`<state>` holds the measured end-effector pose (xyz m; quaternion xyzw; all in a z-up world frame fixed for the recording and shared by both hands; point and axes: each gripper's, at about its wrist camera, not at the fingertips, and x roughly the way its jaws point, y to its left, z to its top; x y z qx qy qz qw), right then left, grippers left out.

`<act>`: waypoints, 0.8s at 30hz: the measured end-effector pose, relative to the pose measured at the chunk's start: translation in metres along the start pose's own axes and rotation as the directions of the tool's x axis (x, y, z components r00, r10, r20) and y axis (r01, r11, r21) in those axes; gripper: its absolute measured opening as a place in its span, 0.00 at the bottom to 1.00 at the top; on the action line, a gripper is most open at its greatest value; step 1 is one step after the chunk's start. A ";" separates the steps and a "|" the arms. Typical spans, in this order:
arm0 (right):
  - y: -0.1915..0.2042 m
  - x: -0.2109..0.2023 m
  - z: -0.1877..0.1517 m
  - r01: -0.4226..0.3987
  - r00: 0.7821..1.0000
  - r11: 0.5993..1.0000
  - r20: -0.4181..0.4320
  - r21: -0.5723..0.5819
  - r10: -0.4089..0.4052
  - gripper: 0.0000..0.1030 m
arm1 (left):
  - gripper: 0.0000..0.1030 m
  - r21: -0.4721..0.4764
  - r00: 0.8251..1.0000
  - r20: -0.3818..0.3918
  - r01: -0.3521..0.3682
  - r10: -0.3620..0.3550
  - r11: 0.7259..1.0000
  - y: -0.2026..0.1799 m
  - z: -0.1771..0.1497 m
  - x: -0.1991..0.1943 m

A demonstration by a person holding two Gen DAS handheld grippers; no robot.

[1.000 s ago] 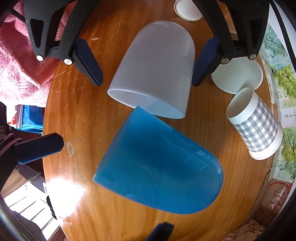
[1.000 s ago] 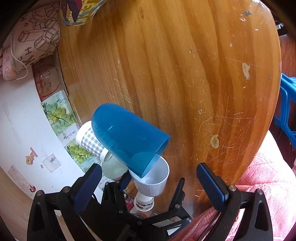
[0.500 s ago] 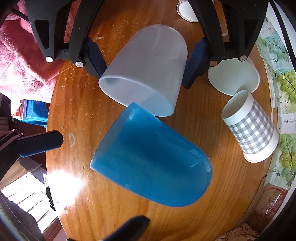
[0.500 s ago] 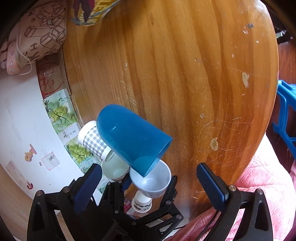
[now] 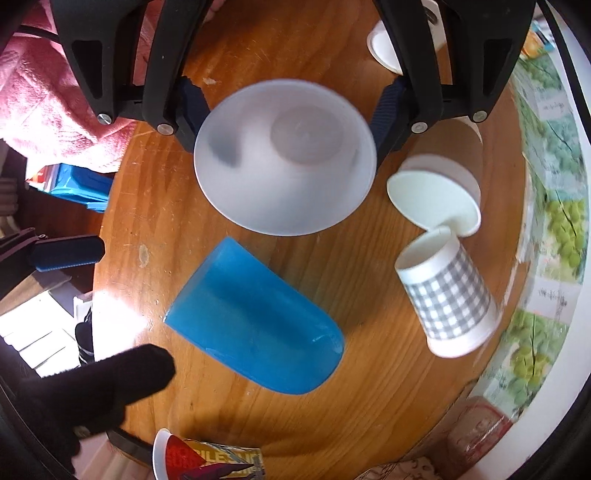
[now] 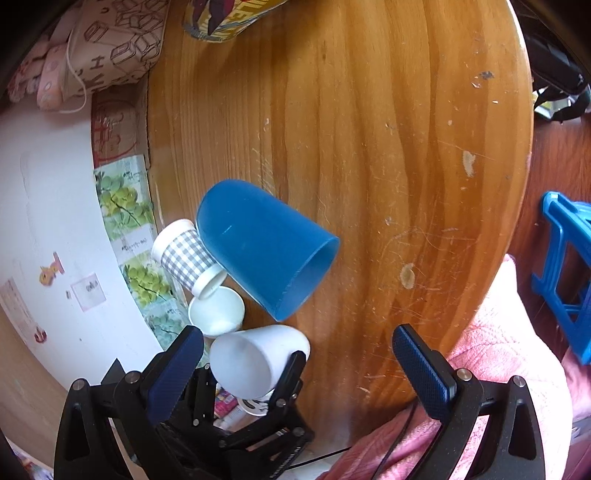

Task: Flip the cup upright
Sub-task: 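Lift the white plastic cup with the left gripper and turn it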

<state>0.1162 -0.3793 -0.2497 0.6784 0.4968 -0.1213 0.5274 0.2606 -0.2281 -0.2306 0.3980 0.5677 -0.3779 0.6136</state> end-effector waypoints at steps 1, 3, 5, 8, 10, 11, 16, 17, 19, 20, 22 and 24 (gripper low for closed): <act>-0.001 -0.001 -0.002 0.002 1.000 1.000 -0.003 -0.007 -0.002 0.99 | 0.72 -0.028 1.000 -0.007 0.020 -0.020 0.999 0.003 -0.002 0.000; 0.000 -0.002 -0.006 0.006 1.000 1.000 -0.005 -0.020 -0.006 0.99 | 0.70 -0.074 0.999 -0.013 0.051 -0.052 0.996 0.004 -0.010 -0.002; 0.000 -0.004 -0.012 0.015 1.000 0.999 -0.005 -0.045 -0.016 0.99 | 0.69 -0.121 0.997 -0.014 0.073 -0.076 0.990 0.004 -0.018 0.003; -0.002 -0.009 -0.019 0.034 0.999 0.996 0.002 -0.079 -0.034 0.99 | 0.69 -0.180 0.996 -0.003 0.092 -0.094 0.979 0.000 -0.031 -0.003; -0.004 -0.011 -0.025 0.057 0.998 0.993 0.009 -0.107 -0.057 0.99 | 0.69 -0.219 0.993 0.007 0.114 -0.116 0.969 0.000 -0.043 -0.005; -0.005 -0.012 -0.027 0.067 0.998 0.991 0.011 -0.118 -0.066 0.99 | 0.69 -0.248 0.990 0.013 0.137 -0.139 0.959 0.000 -0.049 -0.005; -0.016 -0.016 -0.041 0.104 0.995 0.980 0.009 -0.172 -0.104 0.99 | 0.69 -0.349 0.964 0.067 0.264 -0.257 0.899 0.008 -0.071 0.002; -0.019 -0.017 -0.043 0.108 0.994 0.978 0.007 -0.180 -0.109 0.99 | 0.69 -0.366 0.956 0.081 0.291 -0.281 0.884 0.011 -0.074 0.003; -0.024 -0.020 -0.047 0.125 0.992 0.974 0.012 -0.189 -0.125 0.99 | 0.69 -0.398 0.937 0.106 0.347 -0.334 0.849 0.012 -0.081 0.005; -0.026 -0.022 -0.048 0.133 0.991 0.972 0.019 -0.194 -0.132 0.99 | 0.69 -0.411 0.924 0.118 0.378 -0.363 0.830 0.010 -0.089 0.007; -0.028 -0.025 -0.051 0.143 0.990 0.966 0.030 -0.215 -0.139 0.99 | 0.69 -0.430 0.900 0.135 0.429 -0.414 0.794 0.003 -0.093 0.005; -0.028 -0.028 -0.053 0.152 0.988 0.958 0.048 -0.245 -0.144 0.99 | 0.69 -0.450 0.880 0.164 0.469 -0.446 0.760 0.002 -0.099 0.007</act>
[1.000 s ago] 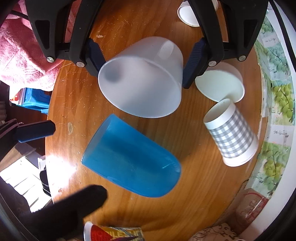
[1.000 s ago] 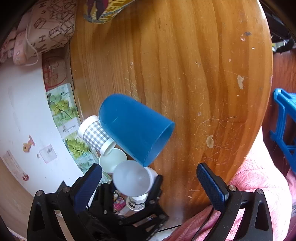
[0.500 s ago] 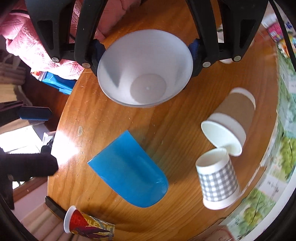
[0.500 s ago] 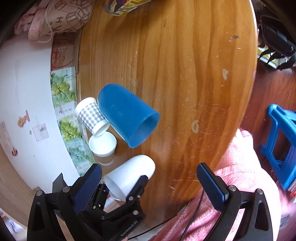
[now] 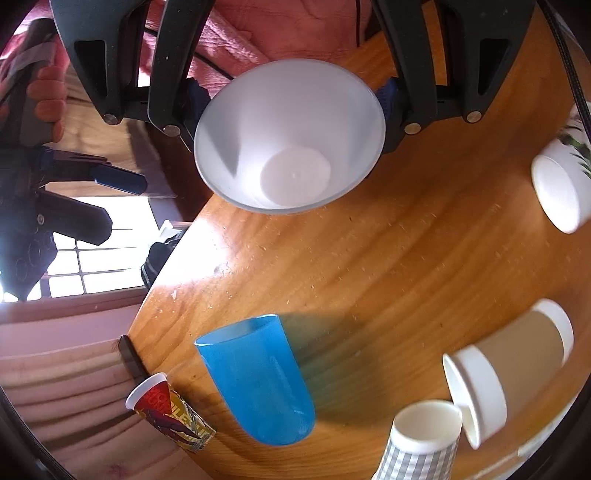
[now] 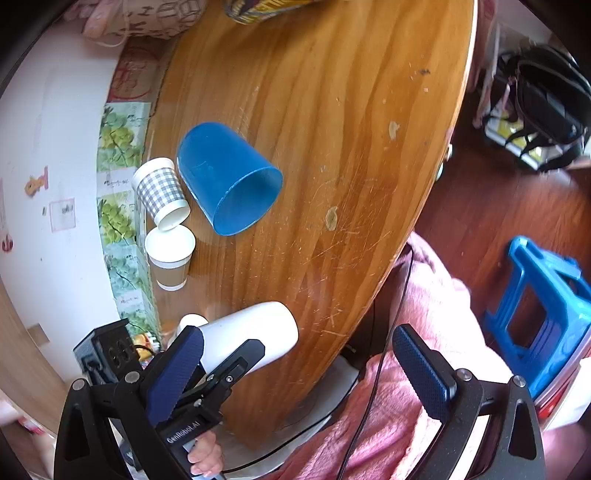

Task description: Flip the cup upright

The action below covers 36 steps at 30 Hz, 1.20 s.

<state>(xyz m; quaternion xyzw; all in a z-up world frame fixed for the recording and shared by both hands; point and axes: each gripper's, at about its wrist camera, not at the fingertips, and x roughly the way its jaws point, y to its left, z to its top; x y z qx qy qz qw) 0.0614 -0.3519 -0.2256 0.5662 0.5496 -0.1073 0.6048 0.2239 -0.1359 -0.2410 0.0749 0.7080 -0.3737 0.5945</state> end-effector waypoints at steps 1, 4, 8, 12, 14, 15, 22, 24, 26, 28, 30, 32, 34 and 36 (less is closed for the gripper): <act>0.001 -0.001 -0.001 0.006 1.000 1.000 0.009 -0.020 -0.006 0.99 | 0.69 -0.009 1.000 0.004 0.015 -0.015 1.000 -0.002 -0.001 0.001; 0.004 -0.004 -0.002 0.022 0.999 0.996 0.035 -0.085 -0.019 0.99 | 0.69 -0.042 0.998 0.014 0.062 -0.062 0.997 0.004 -0.004 -0.003; 0.020 -0.006 -0.004 0.051 0.996 0.973 0.085 -0.223 -0.033 0.99 | 0.69 -0.083 0.992 0.027 0.125 -0.123 0.989 0.010 -0.001 -0.002; 0.036 -0.001 -0.008 0.087 0.993 0.933 0.101 -0.348 -0.055 0.99 | 0.69 -0.096 0.990 0.033 0.142 -0.139 0.985 0.018 0.002 -0.005; 0.042 0.004 -0.009 0.073 0.996 0.918 0.081 -0.390 -0.045 0.99 | 0.69 -0.107 0.989 0.034 0.147 -0.144 0.983 0.021 0.006 -0.005; 0.045 0.007 -0.010 0.066 0.997 0.910 0.069 -0.409 -0.042 0.99 | 0.69 -0.113 0.989 0.036 0.148 -0.145 0.983 0.023 0.008 -0.005; 0.066 0.020 -0.020 0.112 0.993 0.823 0.092 -0.557 -0.073 0.99 | 0.69 -0.151 0.987 0.044 0.159 -0.154 0.976 0.044 0.010 -0.013; 0.071 0.023 -0.021 0.110 0.993 0.799 0.099 -0.591 -0.063 0.99 | 0.70 -0.154 0.987 0.042 0.161 -0.157 0.975 0.049 0.009 -0.015; 0.075 0.027 -0.022 0.105 0.993 0.776 0.103 -0.622 -0.052 0.99 | 0.72 -0.157 0.983 0.053 0.182 -0.176 0.971 0.048 0.012 -0.014; 0.079 0.032 -0.021 0.105 0.993 0.752 0.105 -0.651 -0.048 0.99 | 0.77 -0.162 0.980 0.066 0.195 -0.187 0.967 0.049 0.013 -0.015; 0.083 0.036 -0.020 0.103 0.994 0.734 0.103 -0.672 -0.044 0.99 | 0.80 -0.166 0.979 0.090 0.198 -0.186 0.966 0.052 0.011 -0.020; 0.089 0.041 -0.021 0.113 0.992 0.702 0.116 -0.703 -0.044 0.99 | 0.80 -0.174 0.977 0.113 0.201 -0.183 0.964 0.053 0.011 -0.022; 0.094 0.044 -0.022 0.130 0.990 0.672 0.129 -0.729 -0.052 0.99 | 0.81 -0.185 0.971 0.141 0.217 -0.192 0.959 0.055 0.010 -0.026; 0.100 0.049 -0.023 0.128 0.991 0.648 0.122 -0.751 -0.054 0.99 | 0.82 -0.188 0.967 0.163 0.223 -0.193 0.957 0.056 0.007 -0.031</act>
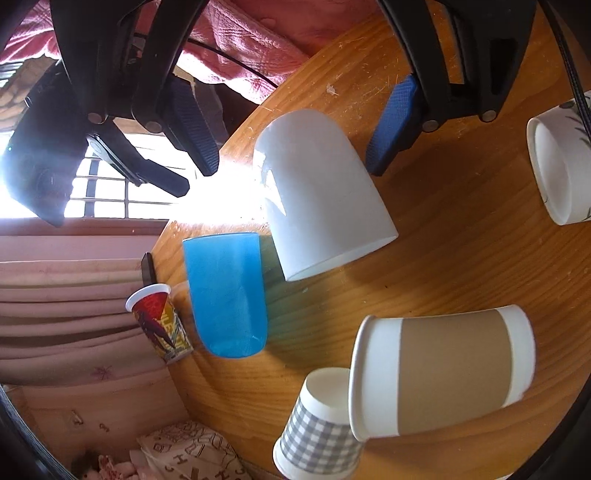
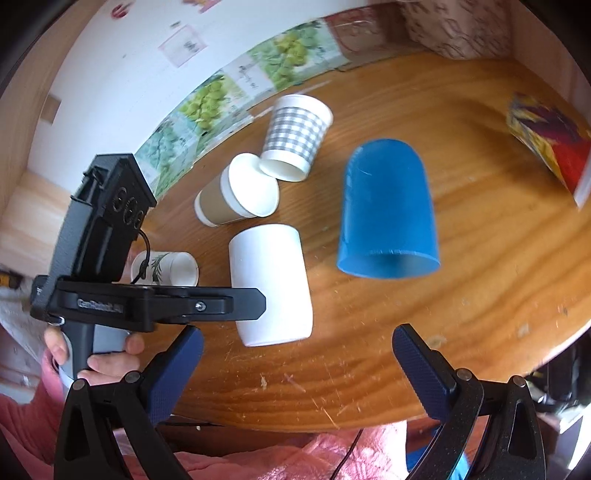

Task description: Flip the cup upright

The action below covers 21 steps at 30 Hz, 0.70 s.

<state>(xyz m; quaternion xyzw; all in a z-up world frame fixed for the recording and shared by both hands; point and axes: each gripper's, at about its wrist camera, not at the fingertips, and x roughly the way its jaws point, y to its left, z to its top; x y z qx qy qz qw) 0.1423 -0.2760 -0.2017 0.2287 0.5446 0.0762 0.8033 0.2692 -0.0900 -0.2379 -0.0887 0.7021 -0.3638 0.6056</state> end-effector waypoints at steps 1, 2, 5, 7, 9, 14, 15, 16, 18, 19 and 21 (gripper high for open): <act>0.002 0.002 0.002 0.001 1.000 1.000 -0.006 -0.010 -0.001 0.99 | 0.82 0.003 1.000 0.013 -0.002 0.002 1.000 0.001 -0.002 -0.005; 0.003 0.005 0.004 0.003 1.000 1.000 -0.014 -0.022 -0.003 0.99 | 0.83 0.003 0.999 0.032 -0.008 0.008 1.000 0.002 -0.004 -0.009; 0.007 0.011 0.007 -0.002 0.999 0.999 -0.035 -0.052 0.000 0.99 | 0.82 -0.020 0.997 0.078 -0.015 0.017 1.000 0.003 -0.009 -0.017; 0.011 0.015 0.010 -0.003 0.999 0.997 -0.046 -0.078 0.000 0.99 | 0.83 -0.038 0.993 0.118 -0.016 0.020 0.999 0.005 -0.013 -0.025; 0.014 0.019 0.012 -0.001 0.999 0.994 -0.053 -0.107 -0.004 0.99 | 0.83 -0.052 0.986 0.160 -0.041 0.049 0.998 0.004 -0.018 -0.032; 0.024 0.029 0.018 0.004 0.998 0.984 -0.062 -0.176 -0.016 0.99 | 0.83 -0.085 0.955 0.269 -0.109 0.128 0.990 0.004 -0.033 -0.055; 0.026 0.031 0.019 0.008 0.998 0.982 -0.060 -0.189 -0.020 0.99 | 0.83 -0.091 0.943 0.297 -0.128 0.149 0.988 0.003 -0.037 -0.058; 0.027 0.033 0.020 0.011 0.998 0.980 -0.060 -0.197 -0.024 0.99 | 0.83 -0.094 0.932 0.321 -0.146 0.169 0.985 0.002 -0.040 -0.062; 0.030 0.039 0.022 0.019 0.998 0.977 -0.060 -0.213 -0.033 0.99 | 0.83 -0.106 0.901 0.379 -0.185 0.211 0.977 -0.002 -0.047 -0.069; 0.032 0.041 0.023 0.032 0.997 0.973 -0.054 -0.228 -0.046 0.99 | 0.83 -0.113 0.885 0.405 -0.200 0.229 0.973 -0.003 -0.051 -0.073; 0.034 0.044 0.024 0.064 0.997 0.963 -0.026 -0.261 -0.073 0.99 | 0.83 -0.126 0.862 0.442 -0.214 0.248 0.969 -0.004 -0.056 -0.079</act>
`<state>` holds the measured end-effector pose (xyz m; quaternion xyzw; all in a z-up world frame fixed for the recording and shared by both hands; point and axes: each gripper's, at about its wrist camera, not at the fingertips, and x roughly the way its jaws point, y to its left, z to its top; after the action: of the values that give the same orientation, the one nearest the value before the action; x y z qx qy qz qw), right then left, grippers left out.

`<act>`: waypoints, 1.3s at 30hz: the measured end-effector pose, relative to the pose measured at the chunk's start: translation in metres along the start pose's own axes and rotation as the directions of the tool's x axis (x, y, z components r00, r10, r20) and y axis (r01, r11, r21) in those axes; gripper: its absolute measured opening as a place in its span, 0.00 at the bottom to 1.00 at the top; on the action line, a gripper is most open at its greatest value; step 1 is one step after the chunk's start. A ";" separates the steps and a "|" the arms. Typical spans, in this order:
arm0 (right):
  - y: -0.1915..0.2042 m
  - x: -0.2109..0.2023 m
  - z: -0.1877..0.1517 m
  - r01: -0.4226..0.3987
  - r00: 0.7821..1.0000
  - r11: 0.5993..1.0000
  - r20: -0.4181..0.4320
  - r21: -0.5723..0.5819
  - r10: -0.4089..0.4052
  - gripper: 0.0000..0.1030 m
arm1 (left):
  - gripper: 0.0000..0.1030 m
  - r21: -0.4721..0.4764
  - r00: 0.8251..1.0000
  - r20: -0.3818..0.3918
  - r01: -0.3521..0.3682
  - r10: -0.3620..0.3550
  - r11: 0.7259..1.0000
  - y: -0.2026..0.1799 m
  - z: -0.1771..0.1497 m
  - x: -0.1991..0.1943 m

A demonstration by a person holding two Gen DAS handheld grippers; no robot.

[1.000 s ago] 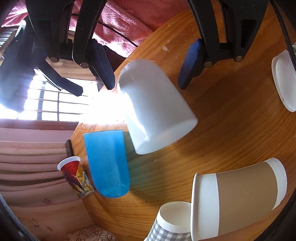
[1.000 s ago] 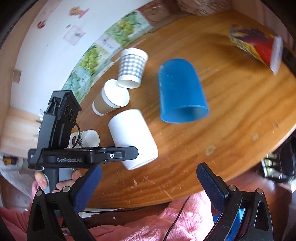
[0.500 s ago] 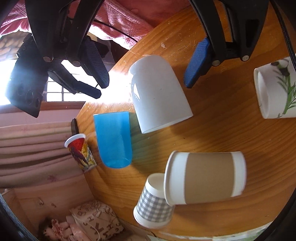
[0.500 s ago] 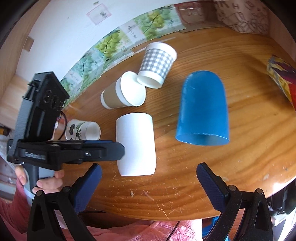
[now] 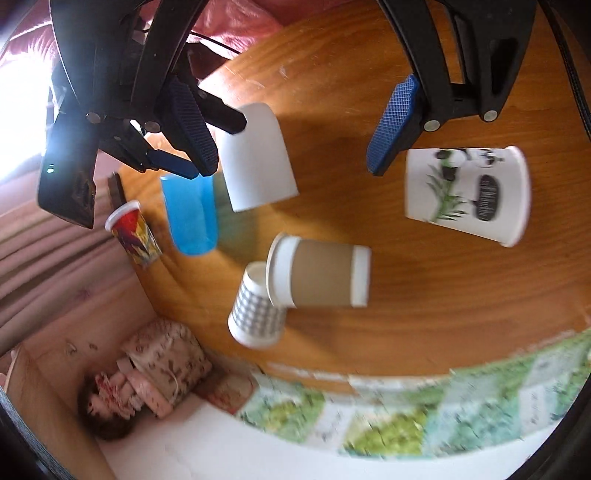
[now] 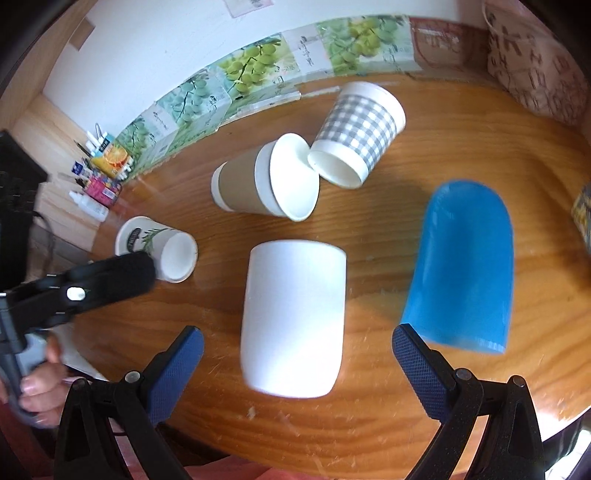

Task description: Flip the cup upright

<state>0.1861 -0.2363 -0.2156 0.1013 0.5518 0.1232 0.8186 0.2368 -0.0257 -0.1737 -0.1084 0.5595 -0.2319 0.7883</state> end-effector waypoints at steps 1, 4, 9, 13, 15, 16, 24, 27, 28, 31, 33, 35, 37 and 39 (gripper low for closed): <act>0.002 0.002 0.002 0.025 1.000 1.000 0.011 -0.017 -0.024 0.98 | 0.83 -0.005 1.000 0.017 -0.004 0.004 1.000 0.001 -0.001 -0.003; 0.006 0.010 0.007 0.045 0.999 0.998 0.016 -0.038 -0.045 0.97 | 0.83 -0.034 0.998 0.062 -0.004 0.006 0.999 0.004 -0.005 -0.013; 0.011 0.027 0.016 0.046 0.999 0.998 0.000 -0.050 -0.046 0.94 | 0.83 -0.080 0.992 0.123 -0.027 0.037 0.996 0.012 -0.014 -0.029; 0.018 0.037 0.023 0.062 0.998 0.996 -0.009 -0.066 -0.063 0.91 | 0.83 -0.105 0.988 0.134 -0.056 0.070 0.993 0.020 -0.022 -0.039; 0.020 0.040 0.026 0.060 0.998 0.996 -0.015 -0.070 -0.061 0.88 | 0.83 -0.120 0.989 0.128 -0.060 0.075 0.991 0.023 -0.024 -0.042; 0.021 0.042 0.027 0.058 0.998 0.996 -0.020 -0.070 -0.059 0.87 | 0.83 -0.127 0.989 0.125 -0.062 0.078 0.990 0.024 -0.025 -0.043; 0.020 0.054 0.036 0.043 0.997 0.999 -0.068 -0.017 -0.044 0.73 | 0.83 -0.133 0.990 0.114 -0.070 0.086 0.989 0.027 -0.025 -0.047; 0.015 0.054 0.037 0.036 0.996 0.999 -0.083 0.022 -0.034 0.68 | 0.83 -0.117 0.991 0.110 -0.067 0.080 0.991 0.024 -0.024 -0.047; 0.014 0.053 0.036 0.035 0.996 0.999 -0.085 0.032 -0.032 0.68 | 0.83 -0.110 0.991 0.110 -0.064 0.076 0.992 0.023 -0.024 -0.047; 0.014 0.049 0.036 0.043 0.997 0.998 -0.072 0.040 -0.040 0.68 | 0.83 -0.081 0.991 0.115 -0.059 0.068 0.995 0.018 -0.022 -0.049; 0.016 0.042 0.036 0.057 0.997 0.998 -0.047 0.022 -0.056 0.68 | 0.83 -0.061 0.991 0.118 -0.061 0.068 0.996 0.015 -0.022 -0.050; 0.020 0.032 0.036 0.065 0.998 0.998 -0.022 0.006 -0.065 0.68 | 0.83 -0.050 0.991 0.117 -0.058 0.064 0.997 0.013 -0.022 -0.051; 0.023 0.025 0.035 0.065 0.998 0.998 -0.002 -0.001 -0.065 0.68 | 0.83 -0.040 0.991 0.119 -0.052 0.057 0.998 0.010 -0.023 -0.053; 0.026 0.017 0.033 0.069 0.998 0.998 0.016 -0.006 -0.068 0.68 | 0.83 -0.024 0.991 0.122 -0.045 0.047 0.999 0.007 -0.025 -0.057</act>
<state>0.2203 -0.2075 -0.2104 0.0807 0.5481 0.0960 0.8270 0.1998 0.0100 -0.1384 -0.1179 0.5150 -0.2006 0.8250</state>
